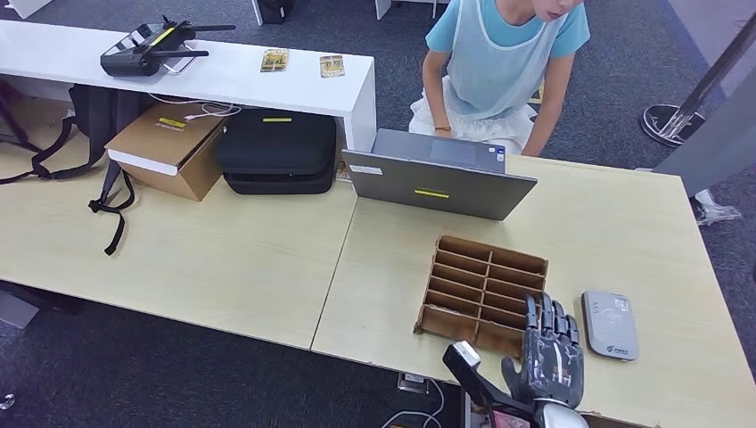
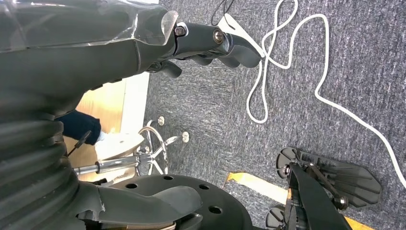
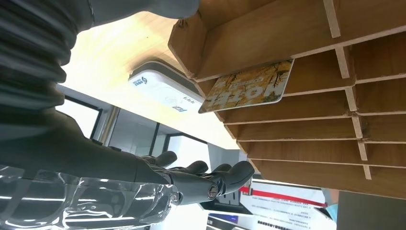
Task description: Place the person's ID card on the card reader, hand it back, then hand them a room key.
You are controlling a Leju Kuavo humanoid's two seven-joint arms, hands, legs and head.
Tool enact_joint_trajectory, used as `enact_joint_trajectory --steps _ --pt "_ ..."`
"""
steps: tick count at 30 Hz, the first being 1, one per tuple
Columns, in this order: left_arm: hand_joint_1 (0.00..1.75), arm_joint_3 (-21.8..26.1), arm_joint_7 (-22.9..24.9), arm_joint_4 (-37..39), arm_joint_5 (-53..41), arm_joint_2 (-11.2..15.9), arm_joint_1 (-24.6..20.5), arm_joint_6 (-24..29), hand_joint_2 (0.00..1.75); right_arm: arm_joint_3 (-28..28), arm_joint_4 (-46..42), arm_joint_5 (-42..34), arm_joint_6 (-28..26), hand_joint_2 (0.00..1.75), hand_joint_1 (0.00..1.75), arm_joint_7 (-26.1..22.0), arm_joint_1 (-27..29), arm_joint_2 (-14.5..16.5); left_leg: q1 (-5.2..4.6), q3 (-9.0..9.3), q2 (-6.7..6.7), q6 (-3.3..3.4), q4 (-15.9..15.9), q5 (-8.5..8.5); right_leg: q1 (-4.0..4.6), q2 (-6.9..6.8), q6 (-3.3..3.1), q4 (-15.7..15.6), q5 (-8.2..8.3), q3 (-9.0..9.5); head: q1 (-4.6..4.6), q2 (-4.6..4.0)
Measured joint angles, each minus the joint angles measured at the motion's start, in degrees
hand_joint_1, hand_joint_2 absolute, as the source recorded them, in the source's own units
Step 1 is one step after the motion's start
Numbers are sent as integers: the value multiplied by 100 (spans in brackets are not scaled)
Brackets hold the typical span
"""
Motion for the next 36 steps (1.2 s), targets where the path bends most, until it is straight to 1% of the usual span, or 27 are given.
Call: enact_joint_trajectory --steps 2,10,12,13,15,16,17,19,20,26,36 --pt "0 -1 0 0 0 0 0 0 175 9 10 -1 1 175 5 -1 1 -9 0 0 0 0 0 0 0 0 0 0 0 0 0 0" --pt "0 -2 0 0 6 -1 0 0 175 16 29 -4 2 175 7 4 -6 -15 0 0 0 0 0 0 0 0 0 0 0 0 0 0" --pt "0 -1 0 0 7 -2 0 0 175 16 44 -17 3 175 8 16 -13 -15 0 0 0 0 0 0 0 0 0 0 0 0 0 0" --pt "0 -1 0 0 7 -2 0 0 175 16 54 -27 4 175 11 22 -16 -15 0 0 0 0 0 0 0 0 0 0 0 0 0 0" --pt "0 -2 0 0 7 -3 0 0 175 16 75 -39 6 175 30 33 -19 -15 0 0 0 0 0 0 0 0 0 0 0 0 -1 0" --pt "0 -2 0 0 7 -3 0 0 175 16 85 -43 6 175 51 34 -19 -16 0 0 0 0 0 0 0 0 0 0 0 0 -1 0" --pt "0 -2 0 0 7 -4 0 0 175 16 95 -43 6 175 86 37 -19 -15 0 0 0 0 0 0 0 0 0 0 0 0 -1 0" --pt "0 -2 0 0 7 -4 0 0 175 16 113 -45 6 175 146 43 -19 -15 0 0 0 0 0 0 0 0 0 0 0 0 -1 0" --pt "0 -2 0 0 5 -4 0 0 175 16 118 -46 6 175 165 47 -19 -15 0 0 0 0 0 0 0 0 0 0 0 0 -1 0" --pt "0 -4 0 0 -5 -4 0 0 175 16 122 -54 1 175 168 79 -8 -17 0 0 0 0 0 0 0 0 0 0 0 0 0 0" --pt "0 -4 0 0 3 -4 -1 0 175 14 120 -54 -1 175 161 89 -13 -17 0 0 0 0 0 0 0 0 0 0 0 0 0 0"
